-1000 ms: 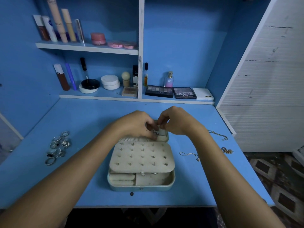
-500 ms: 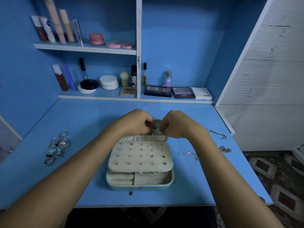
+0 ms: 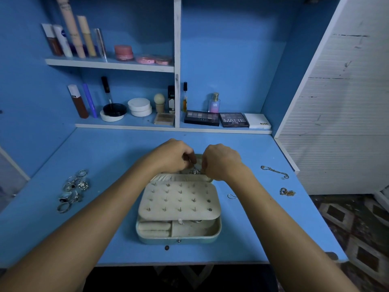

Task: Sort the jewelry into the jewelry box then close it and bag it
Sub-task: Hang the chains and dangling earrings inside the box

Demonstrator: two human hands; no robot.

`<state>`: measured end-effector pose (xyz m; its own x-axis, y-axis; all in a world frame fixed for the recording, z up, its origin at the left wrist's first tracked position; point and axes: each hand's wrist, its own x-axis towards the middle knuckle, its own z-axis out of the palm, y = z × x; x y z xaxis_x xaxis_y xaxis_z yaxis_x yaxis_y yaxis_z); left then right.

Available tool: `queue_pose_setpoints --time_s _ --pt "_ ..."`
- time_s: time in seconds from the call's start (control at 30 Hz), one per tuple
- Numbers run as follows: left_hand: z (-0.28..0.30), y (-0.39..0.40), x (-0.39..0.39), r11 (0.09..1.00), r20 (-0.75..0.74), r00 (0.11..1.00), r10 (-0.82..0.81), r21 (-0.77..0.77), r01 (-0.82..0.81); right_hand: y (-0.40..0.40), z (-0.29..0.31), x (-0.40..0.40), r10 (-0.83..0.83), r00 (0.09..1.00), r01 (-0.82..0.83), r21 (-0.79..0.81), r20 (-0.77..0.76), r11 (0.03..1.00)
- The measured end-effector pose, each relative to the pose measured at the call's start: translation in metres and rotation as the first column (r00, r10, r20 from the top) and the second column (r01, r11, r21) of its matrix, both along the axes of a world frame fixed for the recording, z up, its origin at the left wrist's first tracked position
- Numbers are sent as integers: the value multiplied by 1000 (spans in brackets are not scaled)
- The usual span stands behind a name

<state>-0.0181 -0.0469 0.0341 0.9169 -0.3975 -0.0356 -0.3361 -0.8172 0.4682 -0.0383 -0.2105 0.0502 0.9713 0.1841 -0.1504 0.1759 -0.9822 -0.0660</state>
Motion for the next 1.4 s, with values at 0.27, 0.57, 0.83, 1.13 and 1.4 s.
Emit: queue_pose_setpoints --time_s 0.27,0.57,0.83,1.13,1.4 --pt "4 4 2 998 44 997 59 1 -59 3 -5 7 -39 999 36 132 21 991" --pt "3 3 0 998 -14 1000 17 59 -16 -10 1 -4 7 999 2 210 -43 978" --pt "1 -6 -5 991 -47 999 -9 136 15 -13 2 -9 88 986 -51 246 -141 968" --pt "16 -12 -18 971 -169 986 4 235 36 -23 3 -10 126 983 -71 356 -136 932" --pt "24 -16 -18 962 -247 969 -12 262 79 -28 -1 -11 124 983 -59 409 -136 911"
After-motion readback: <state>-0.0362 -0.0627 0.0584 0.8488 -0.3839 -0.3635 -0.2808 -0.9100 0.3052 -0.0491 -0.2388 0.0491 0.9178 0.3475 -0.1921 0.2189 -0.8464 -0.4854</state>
